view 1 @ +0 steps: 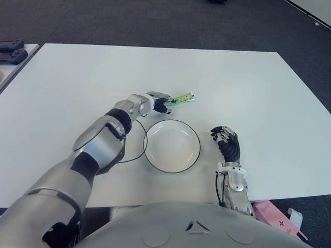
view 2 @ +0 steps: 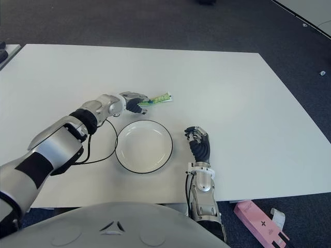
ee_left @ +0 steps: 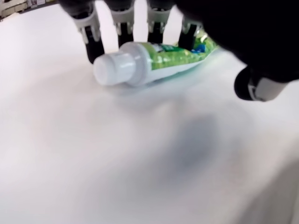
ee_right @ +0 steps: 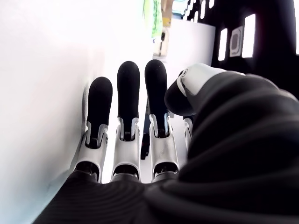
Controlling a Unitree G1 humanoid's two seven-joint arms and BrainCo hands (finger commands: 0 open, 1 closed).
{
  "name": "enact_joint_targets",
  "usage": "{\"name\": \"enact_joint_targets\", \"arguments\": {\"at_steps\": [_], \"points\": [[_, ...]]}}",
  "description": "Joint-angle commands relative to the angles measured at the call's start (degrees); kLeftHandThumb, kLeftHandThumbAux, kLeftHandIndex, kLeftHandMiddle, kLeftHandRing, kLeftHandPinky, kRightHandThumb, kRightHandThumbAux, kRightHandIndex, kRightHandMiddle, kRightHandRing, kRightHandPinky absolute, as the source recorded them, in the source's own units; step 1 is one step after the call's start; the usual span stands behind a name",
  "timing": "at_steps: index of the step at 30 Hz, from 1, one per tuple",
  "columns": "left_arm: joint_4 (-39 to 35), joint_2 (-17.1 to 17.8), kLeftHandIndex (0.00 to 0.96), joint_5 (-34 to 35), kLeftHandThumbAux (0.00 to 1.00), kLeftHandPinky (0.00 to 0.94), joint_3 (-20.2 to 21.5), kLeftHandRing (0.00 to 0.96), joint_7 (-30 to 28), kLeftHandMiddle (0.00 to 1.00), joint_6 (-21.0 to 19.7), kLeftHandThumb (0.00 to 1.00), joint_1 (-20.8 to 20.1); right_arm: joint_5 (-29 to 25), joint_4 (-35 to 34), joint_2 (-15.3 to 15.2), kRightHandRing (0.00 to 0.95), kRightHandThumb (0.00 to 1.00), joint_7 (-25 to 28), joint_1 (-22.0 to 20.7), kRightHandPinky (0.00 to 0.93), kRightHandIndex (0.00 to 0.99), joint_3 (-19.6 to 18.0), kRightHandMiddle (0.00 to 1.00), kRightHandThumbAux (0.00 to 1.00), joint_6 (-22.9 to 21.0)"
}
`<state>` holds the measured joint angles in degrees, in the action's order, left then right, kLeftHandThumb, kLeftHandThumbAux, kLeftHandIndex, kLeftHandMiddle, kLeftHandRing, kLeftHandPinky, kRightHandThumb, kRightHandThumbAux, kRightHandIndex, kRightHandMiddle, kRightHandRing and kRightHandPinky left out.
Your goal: Put the toothpaste on the table into the plate.
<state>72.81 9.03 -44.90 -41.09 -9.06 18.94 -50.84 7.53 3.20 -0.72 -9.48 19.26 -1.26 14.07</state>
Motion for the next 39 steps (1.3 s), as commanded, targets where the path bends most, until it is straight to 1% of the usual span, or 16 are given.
{"name": "enact_joint_targets", "arguments": {"at_steps": [1, 7, 13, 17, 20, 23, 25, 31, 32, 39], "points": [[3.57, -0.82, 0.000, -0.57, 0.316, 0.150, -0.61, 0.022, -2.40, 0.000, -2.00, 0.470, 1.77, 0.13, -0.30, 0.39, 0.457, 0.718, -0.24, 1.13, 0.448, 0.426, -0.22, 0.471, 0.731, -1.81], [4.33, -1.04, 0.000, -0.07, 0.320, 0.134, 0.15, 0.028, -2.10, 0.000, -3.75, 0.461, 1.80, 0.35, -1.24, 0.46, 0.454, 0.718, -0.28, 1.43, 0.452, 0.427, -0.16, 0.469, 0.731, -2.63], [4.45, -0.44, 0.000, 0.30, 0.354, 0.126, 0.68, 0.033, -2.49, 0.001, -4.48, 0.475, 2.44, 0.38, -1.45, 0.42, 0.455, 0.718, -0.24, 1.32, 0.448, 0.427, -0.15, 0.466, 0.730, -2.86], [4.56, 0.09, 0.000, -0.26, 0.371, 0.131, 0.41, 0.047, -2.74, 0.019, -4.36, 0.479, 2.92, 0.42, -1.71, 0.36, 0.454, 0.718, -0.17, 1.27, 0.445, 0.428, -0.12, 0.467, 0.730, -3.27], [4.59, 0.49, 0.018, -0.61, 0.389, 0.170, 0.16, 0.070, -2.81, 0.043, -4.29, 0.505, 3.28, 0.39, -1.98, 0.35, 0.453, 0.718, -0.11, 1.21, 0.443, 0.427, -0.12, 0.468, 0.730, -3.67], [4.48, 1.19, 0.022, -0.87, 0.401, 0.173, -0.18, 0.078, -3.57, 0.052, -3.75, 0.525, 3.60, 0.33, -2.02, 0.33, 0.452, 0.718, -0.09, 1.04, 0.442, 0.427, -0.17, 0.467, 0.730, -3.96], [4.26, 2.09, 0.010, -1.13, 0.413, 0.151, -0.58, 0.072, -4.62, 0.045, -2.97, 0.536, 3.95, 0.31, -2.00, 0.33, 0.451, 0.717, -0.13, 0.95, 0.441, 0.427, -0.19, 0.465, 0.730, -3.96], [4.03, 4.09, 0.000, -0.91, 0.456, 0.123, -0.95, 0.039, -6.83, 0.008, -2.03, 0.546, 4.90, 0.16, -2.03, 0.24, 0.452, 0.717, -0.07, 0.60, 0.447, 0.427, -0.34, 0.464, 0.730, -4.13], [3.79, 4.63, 0.000, -0.69, 0.460, 0.122, -0.86, 0.036, -7.89, 0.005, -1.67, 0.550, 4.69, 0.12, -2.07, 0.19, 0.453, 0.717, 0.00, 0.55, 0.448, 0.427, -0.37, 0.464, 0.730, -4.20], [3.16, 6.97, 0.000, -0.75, 0.439, 0.116, -1.52, 0.026, -10.51, 0.000, 0.77, 0.572, 4.45, -0.10, -2.03, -0.14, 0.455, 0.717, 0.34, 0.46, 0.449, 0.427, -0.54, 0.464, 0.730, -3.92]]}}
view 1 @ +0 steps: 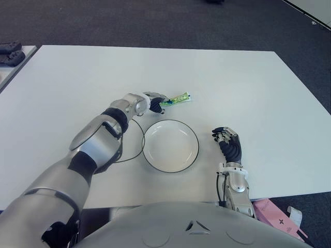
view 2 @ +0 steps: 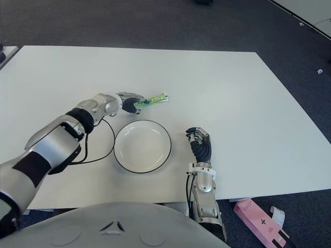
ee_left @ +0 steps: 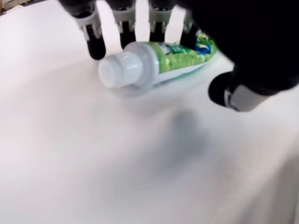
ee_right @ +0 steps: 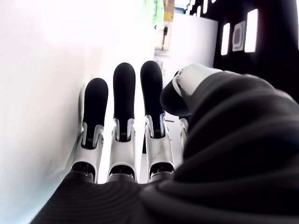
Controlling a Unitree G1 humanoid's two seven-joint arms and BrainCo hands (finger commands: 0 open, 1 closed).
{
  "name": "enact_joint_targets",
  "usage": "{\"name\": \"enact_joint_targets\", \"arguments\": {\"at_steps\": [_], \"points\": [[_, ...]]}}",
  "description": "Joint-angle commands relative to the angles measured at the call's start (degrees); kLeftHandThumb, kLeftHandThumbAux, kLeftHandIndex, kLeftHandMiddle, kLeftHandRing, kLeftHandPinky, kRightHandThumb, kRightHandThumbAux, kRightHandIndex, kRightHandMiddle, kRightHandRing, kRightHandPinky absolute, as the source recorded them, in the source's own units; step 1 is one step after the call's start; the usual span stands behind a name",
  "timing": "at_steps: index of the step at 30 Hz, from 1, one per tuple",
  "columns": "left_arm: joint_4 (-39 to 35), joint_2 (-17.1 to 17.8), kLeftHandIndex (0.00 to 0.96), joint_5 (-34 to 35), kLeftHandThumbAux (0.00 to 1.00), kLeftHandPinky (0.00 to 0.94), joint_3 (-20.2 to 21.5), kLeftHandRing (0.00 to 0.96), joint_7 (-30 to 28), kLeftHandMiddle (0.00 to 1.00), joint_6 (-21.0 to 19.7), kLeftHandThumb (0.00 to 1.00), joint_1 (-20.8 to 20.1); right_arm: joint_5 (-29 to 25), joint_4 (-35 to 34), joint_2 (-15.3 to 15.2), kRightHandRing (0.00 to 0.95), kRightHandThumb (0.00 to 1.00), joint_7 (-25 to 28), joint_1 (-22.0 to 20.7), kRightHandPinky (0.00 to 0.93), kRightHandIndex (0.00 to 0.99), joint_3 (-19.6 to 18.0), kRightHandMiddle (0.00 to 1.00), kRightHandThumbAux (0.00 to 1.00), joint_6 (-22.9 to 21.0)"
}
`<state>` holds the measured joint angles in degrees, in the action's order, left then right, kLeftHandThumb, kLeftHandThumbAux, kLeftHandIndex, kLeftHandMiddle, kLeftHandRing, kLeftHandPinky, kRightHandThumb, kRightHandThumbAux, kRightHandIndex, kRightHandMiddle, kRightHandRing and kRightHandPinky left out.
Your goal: Put the toothpaste on the table into the plate.
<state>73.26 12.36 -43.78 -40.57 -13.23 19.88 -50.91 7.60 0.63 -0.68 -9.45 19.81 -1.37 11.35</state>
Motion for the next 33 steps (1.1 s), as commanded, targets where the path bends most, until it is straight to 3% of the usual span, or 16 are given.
{"name": "enact_joint_targets", "arguments": {"at_steps": [1, 15, 21, 33], "points": [[2.53, 3.93, 0.000, -1.88, 0.432, 0.123, -2.12, 0.030, -6.54, 0.000, 0.25, 0.572, 4.51, -0.19, 0.56, -0.20, 0.455, 0.717, 0.34, -0.10, 0.448, 0.427, -0.44, 0.465, 0.730, -1.14], [-0.99, 9.61, 0.036, -2.21, 0.367, 0.248, -3.08, 0.132, -4.41, 0.088, 6.10, 0.548, 7.64, -0.13, 0.80, -0.75, 0.460, 0.717, 0.60, -0.27, 0.457, 0.426, -0.48, 0.465, 0.730, -0.41], [-2.13, 11.71, 0.053, -2.34, 0.362, 0.215, -3.20, 0.137, -4.31, 0.099, 7.89, 0.536, 8.68, -0.27, 0.63, -0.85, 0.457, 0.717, 0.78, -0.31, 0.450, 0.426, -0.57, 0.465, 0.730, -0.66], [-7.95, 17.39, 0.097, -2.36, 0.354, 0.277, -3.25, 0.183, -5.28, 0.145, 12.69, 0.497, 10.72, -0.59, 1.00, -1.20, 0.462, 0.716, 1.42, -0.36, 0.453, 0.427, -0.73, 0.464, 0.730, 0.28]]}}
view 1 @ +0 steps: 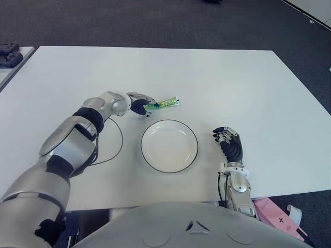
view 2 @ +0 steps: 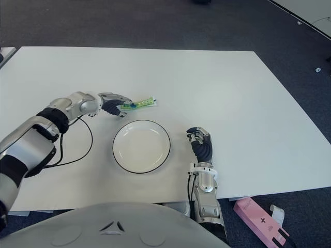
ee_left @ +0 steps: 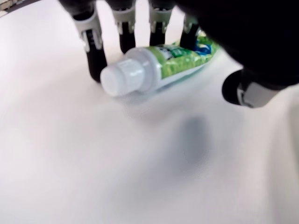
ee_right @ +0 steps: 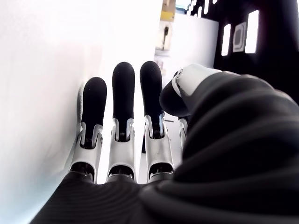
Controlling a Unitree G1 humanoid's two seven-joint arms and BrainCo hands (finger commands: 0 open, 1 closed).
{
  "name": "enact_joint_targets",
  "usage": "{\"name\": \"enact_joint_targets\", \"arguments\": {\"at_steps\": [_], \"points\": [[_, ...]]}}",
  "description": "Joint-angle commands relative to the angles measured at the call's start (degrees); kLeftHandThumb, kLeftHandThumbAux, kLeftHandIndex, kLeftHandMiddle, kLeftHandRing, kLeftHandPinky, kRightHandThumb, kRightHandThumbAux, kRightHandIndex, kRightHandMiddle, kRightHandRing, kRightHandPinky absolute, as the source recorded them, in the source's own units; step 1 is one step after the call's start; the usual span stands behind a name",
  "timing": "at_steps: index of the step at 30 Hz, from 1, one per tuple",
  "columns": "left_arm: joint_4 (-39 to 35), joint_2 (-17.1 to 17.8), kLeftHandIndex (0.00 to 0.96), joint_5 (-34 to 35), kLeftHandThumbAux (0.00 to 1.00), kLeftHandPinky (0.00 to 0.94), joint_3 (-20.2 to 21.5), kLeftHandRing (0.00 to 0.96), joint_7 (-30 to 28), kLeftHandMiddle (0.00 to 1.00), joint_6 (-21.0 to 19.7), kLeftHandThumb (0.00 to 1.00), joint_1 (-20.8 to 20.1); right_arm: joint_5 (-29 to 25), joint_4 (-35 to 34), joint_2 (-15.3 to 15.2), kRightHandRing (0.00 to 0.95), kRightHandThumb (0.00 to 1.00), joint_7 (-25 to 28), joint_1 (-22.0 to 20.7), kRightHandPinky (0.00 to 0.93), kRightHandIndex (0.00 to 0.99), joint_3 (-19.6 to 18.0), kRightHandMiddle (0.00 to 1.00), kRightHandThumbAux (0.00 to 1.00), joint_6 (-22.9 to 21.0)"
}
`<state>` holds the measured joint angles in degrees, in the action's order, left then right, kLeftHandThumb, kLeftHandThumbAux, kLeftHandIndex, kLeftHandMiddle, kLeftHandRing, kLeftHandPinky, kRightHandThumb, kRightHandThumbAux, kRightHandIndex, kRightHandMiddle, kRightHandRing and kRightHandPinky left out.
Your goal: Put the toothpaste on the table into the plate.
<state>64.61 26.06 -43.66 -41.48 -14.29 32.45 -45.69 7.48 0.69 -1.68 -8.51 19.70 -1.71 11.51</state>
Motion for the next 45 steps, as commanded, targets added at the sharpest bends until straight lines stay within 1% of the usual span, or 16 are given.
{"name": "enact_joint_targets", "arguments": {"at_steps": [1, 6, 12, 14, 17, 22, 24, 26, 28, 30, 31, 33, 35, 36, 41, 45], "points": [[0.06, 4.18, 0.098, -2.59, 0.353, 0.279, -2.39, 0.186, -4.22, 0.146, 0.30, 0.494, 5.72, -0.46, 1.01, -0.23, 0.462, 0.716, 0.49, -0.25, 0.453, 0.427, -0.40, 0.464, 0.730, 0.24], [-2.53, 6.18, 0.105, -3.11, 0.354, 0.295, -2.60, 0.210, -4.06, 0.170, 0.43, 0.469, 6.85, -0.33, 1.07, -0.22, 0.462, 0.716, 0.45, -0.26, 0.457, 0.427, -0.42, 0.465, 0.730, 0.41], [-5.14, 8.08, 0.123, -3.14, 0.357, 0.344, -2.46, 0.249, -4.23, 0.200, 0.14, 0.456, 8.01, -0.09, 1.02, -0.21, 0.460, 0.716, 0.40, -0.24, 0.455, 0.427, -0.34, 0.465, 0.730, 0.22], [-6.64, 9.08, 0.128, -3.00, 0.359, 0.352, -2.20, 0.260, -4.64, 0.208, 0.06, 0.460, 8.34, -0.08, 1.01, -0.11, 0.459, 0.716, 0.29, -0.22, 0.450, 0.427, -0.37, 0.462, 0.730, 0.21], [-9.61, 10.80, 0.135, -2.48, 0.374, 0.373, -1.51, 0.277, -5.69, 0.217, -0.25, 0.493, 8.85, -0.25, 1.13, 0.10, 0.457, 0.715, 0.13, -0.22, 0.450, 0.427, -0.43, 0.464, 0.730, 0.63], [-14.76, 12.80, 0.136, -1.49, 0.388, 0.379, 0.45, 0.287, -5.94, 0.224, -2.02, 0.523, 9.94, -0.12, 1.18, 0.13, 0.456, 0.716, 0.16, -0.20, 0.451, 0.427, -0.36, 0.464, 0.730, 0.55], [-21.09, 14.46, 0.125, -0.44, 0.387, 0.373, 3.09, 0.285, -6.30, 0.223, -4.43, 0.542, 10.92, -0.12, 1.08, 0.19, 0.458, 0.716, 0.15, -0.16, 0.453, 0.427, -0.35, 0.463, 0.730, 0.27], [-29.99, 15.98, 0.113, 0.29, 0.382, 0.374, 6.23, 0.279, -7.77, 0.220, -8.32, 0.564, 12.55, -0.14, 0.95, 0.28, 0.459, 0.716, 0.13, -0.10, 0.454, 0.427, -0.34, 0.462, 0.730, 0.13], [-35.40, 16.61, 0.104, 0.09, 0.377, 0.381, 8.08, 0.274, -8.48, 0.218, -11.23, 0.583, 14.05, -0.16, 0.91, 0.32, 0.458, 0.716, 0.13, -0.09, 0.453, 0.427, -0.33, 0.463, 0.730, 0.10], [-38.29, 16.86, 0.098, -0.44, 0.374, 0.385, 9.04, 0.270, -8.59, 0.217, -13.10, 0.594, 15.29, -0.16, 0.92, 0.34, 0.458, 0.717, 0.12, -0.10, 0.453, 0.427, -0.32, 0.463, 0.730, 0.11], [-39.99, 16.36, 0.094, -1.29, 0.372, 0.397, 10.22, 0.269, -5.54, 0.217, -15.08, 0.599, 16.99, -0.15, 0.94, 0.34, 0.458, 0.717, 0.14, -0.13, 0.453, 0.427, -0.30, 0.464, 0.730, 0.14], [-42.68, 15.49, 0.097, -2.40, 0.365, 0.392, 12.08, 0.264, -1.26, 0.223, -18.02, 0.620, 19.50, -0.13, 0.97, 0.35, 0.459, 0.717, 0.17, -0.16, 0.458, 0.427, -0.27, 0.466, 0.730, 0.16], [-44.32, 14.67, 0.102, -2.96, 0.360, 0.391, 13.51, 0.264, 1.77, 0.230, -19.88, 0.642, 21.26, -0.03, 0.99, 0.33, 0.460, 0.717, 0.16, -0.19, 0.463, 0.428, -0.25, 0.467, 0.730, 0.10], [-44.88, 14.31, 0.105, -3.19, 0.356, 0.376, 14.10, 0.264, 3.17, 0.232, -20.62, 0.655, 22.03, 0.03, 0.99, 0.31, 0.462, 0.717, 0.15, -0.20, 0.466, 0.428, -0.24, 0.468, 0.730, 0.05], [-46.71, 12.49, 0.103, -3.40, 0.341, 0.325, 15.74, 0.255, 7.38, 0.228, -22.21, 0.663, 23.80, 0.31, 0.91, 0.35, 0.463, 0.717, 0.08, -0.27, 0.459, 0.427, -0.20, 0.465, 0.730, -0.49], [-47.60, 11.49, 0.091, -3.42, 0.329, 0.307, 16.08, 0.243, 7.32, 0.214, -22.67, 0.638, 22.93, 0.45, 0.96, 0.43, 0.462, 0.716, -0.09, -0.30, 0.455, 0.426, -0.17, 0.464, 0.730, -0.52]]}}
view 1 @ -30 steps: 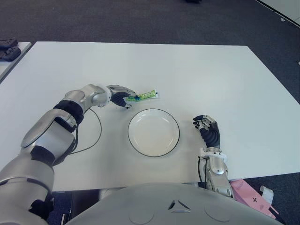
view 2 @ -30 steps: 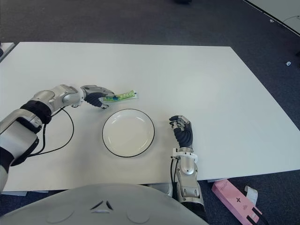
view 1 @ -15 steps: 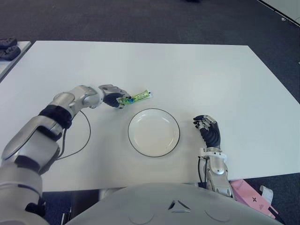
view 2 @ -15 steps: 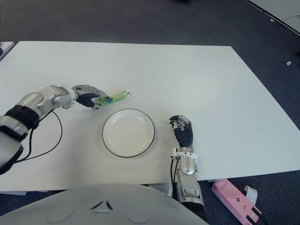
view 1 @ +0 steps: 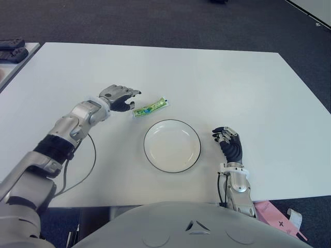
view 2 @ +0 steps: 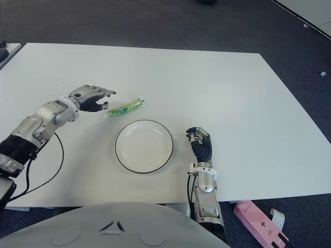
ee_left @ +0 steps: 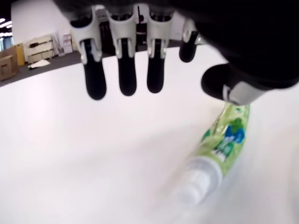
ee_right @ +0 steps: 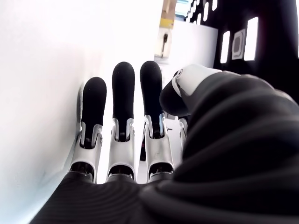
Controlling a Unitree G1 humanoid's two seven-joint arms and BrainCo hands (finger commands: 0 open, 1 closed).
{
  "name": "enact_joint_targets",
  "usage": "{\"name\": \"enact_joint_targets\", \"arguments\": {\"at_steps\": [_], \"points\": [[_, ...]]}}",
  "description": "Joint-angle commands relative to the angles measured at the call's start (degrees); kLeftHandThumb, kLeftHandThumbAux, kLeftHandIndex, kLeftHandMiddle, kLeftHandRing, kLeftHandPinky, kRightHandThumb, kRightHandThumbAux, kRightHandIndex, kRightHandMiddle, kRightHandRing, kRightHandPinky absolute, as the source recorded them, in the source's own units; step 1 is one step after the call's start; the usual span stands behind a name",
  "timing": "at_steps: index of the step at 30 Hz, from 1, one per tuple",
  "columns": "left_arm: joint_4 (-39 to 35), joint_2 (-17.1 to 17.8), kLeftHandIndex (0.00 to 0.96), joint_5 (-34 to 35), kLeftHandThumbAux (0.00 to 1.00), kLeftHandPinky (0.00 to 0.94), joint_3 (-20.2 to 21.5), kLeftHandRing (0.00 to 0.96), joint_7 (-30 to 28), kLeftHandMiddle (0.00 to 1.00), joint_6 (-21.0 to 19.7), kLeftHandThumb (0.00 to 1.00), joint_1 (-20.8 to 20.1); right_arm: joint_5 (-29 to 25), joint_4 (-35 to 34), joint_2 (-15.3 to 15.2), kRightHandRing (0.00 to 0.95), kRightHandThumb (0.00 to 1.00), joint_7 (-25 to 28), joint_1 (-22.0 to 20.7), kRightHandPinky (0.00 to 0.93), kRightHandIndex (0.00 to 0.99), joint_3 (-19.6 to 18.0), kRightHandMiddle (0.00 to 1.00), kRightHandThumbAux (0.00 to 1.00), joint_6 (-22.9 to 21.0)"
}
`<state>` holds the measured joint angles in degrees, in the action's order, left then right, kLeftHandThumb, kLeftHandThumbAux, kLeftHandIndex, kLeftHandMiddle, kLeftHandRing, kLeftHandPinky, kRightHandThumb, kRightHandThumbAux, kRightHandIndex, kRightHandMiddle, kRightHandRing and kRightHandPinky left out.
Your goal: Put the toothpaste on the table into the plate.
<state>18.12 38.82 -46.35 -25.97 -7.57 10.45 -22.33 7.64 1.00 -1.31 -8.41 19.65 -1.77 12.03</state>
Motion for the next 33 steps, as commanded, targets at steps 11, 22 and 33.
{"name": "enact_joint_targets", "arguments": {"at_steps": [11, 22, 33], "points": [[-3.63, -4.22, 0.053, 2.77, 0.286, 0.333, 3.76, 0.215, -0.78, 0.148, -2.94, 0.545, 0.10, 0.22, 1.08, 0.07, 0.465, 0.715, -0.35, -0.23, 0.459, 0.426, -0.16, 0.458, 0.730, -0.31], [-3.09, -6.85, 0.051, 3.95, 0.279, 0.302, 4.06, 0.195, -2.22, 0.128, -5.04, 0.530, -0.68, 0.01, 0.71, 0.42, 0.462, 0.716, -0.52, 0.01, 0.453, 0.427, -0.17, 0.458, 0.730, -0.52], [-0.34, -12.43, 0.030, 3.49, 0.289, 0.201, 1.11, 0.117, -10.14, 0.085, -12.83, 0.535, -3.49, 0.12, 0.79, 0.24, 0.462, 0.717, -0.46, 0.21, 0.457, 0.427, 0.04, 0.462, 0.730, 0.07]]}}
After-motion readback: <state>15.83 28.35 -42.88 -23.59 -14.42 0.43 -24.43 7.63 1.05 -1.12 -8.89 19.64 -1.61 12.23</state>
